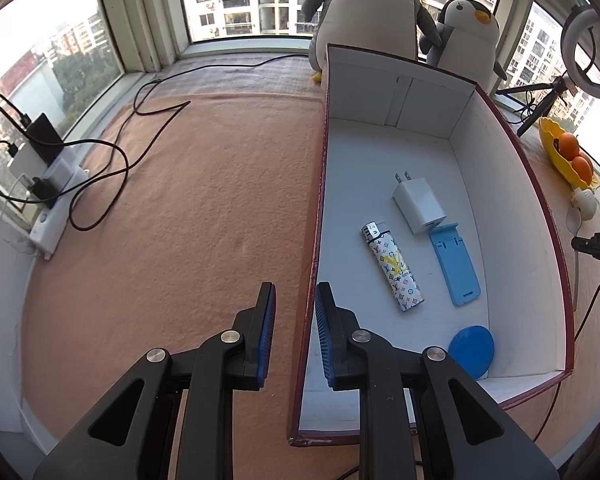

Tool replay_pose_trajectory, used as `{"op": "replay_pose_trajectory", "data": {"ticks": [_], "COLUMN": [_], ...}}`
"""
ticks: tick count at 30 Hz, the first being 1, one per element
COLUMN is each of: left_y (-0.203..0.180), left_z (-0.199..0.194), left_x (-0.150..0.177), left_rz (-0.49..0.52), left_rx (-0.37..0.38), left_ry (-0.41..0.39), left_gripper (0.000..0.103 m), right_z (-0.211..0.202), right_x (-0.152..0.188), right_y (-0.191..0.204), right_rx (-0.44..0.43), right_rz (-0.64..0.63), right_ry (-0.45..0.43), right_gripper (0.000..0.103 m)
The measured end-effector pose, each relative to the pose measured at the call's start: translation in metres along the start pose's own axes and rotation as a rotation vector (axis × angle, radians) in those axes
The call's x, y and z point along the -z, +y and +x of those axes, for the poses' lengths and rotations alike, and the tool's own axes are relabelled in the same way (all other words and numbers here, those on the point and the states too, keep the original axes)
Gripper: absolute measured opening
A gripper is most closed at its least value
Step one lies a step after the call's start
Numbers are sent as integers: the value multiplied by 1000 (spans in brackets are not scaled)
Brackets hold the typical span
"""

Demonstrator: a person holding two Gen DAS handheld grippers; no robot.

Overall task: Organize rigid objects
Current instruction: 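Carry the spoon into the box and release it beside the phone stand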

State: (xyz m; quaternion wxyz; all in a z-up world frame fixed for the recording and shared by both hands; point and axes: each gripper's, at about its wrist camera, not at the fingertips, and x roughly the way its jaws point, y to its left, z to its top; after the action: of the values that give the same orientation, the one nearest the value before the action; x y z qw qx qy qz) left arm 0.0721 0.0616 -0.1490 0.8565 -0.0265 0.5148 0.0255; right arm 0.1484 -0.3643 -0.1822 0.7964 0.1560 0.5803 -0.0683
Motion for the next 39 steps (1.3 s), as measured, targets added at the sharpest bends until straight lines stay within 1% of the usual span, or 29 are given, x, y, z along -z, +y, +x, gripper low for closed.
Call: {"op": "replay_pose_trajectory", "data": {"ticks": [4,12,18,25,29,32,39], "left_y": [1,1,1,2,2,3,3], "left_z": [0,3,4,4,4,4,4], "left_x": [0,1,1,1,1,2,2], "left_rz": [-1,1,6,9,11,14,17], "left_rx": [2,18,25,37,40,43,47], "left_ry": [-4,-4,-8,-13,-16,-16,-18], "left_gripper": [18,7,4,4,4,4,4], "right_z": [-13,-56,-94,-133,-148,-154,-142], "right_x": [6,15,20,32,40,49,62], "right_y": [2,27,66,122,155,179,228], "right_rx": [-14,-38,-83,-180,-246,-296,-351], "right_rz": [-3,-65,-146,-249,-299,-337,-399], "right_ry": [-21,-106,-174,-231,-245,-235,-188], "right_gripper": [3,3,3,3,3,3,3]}}
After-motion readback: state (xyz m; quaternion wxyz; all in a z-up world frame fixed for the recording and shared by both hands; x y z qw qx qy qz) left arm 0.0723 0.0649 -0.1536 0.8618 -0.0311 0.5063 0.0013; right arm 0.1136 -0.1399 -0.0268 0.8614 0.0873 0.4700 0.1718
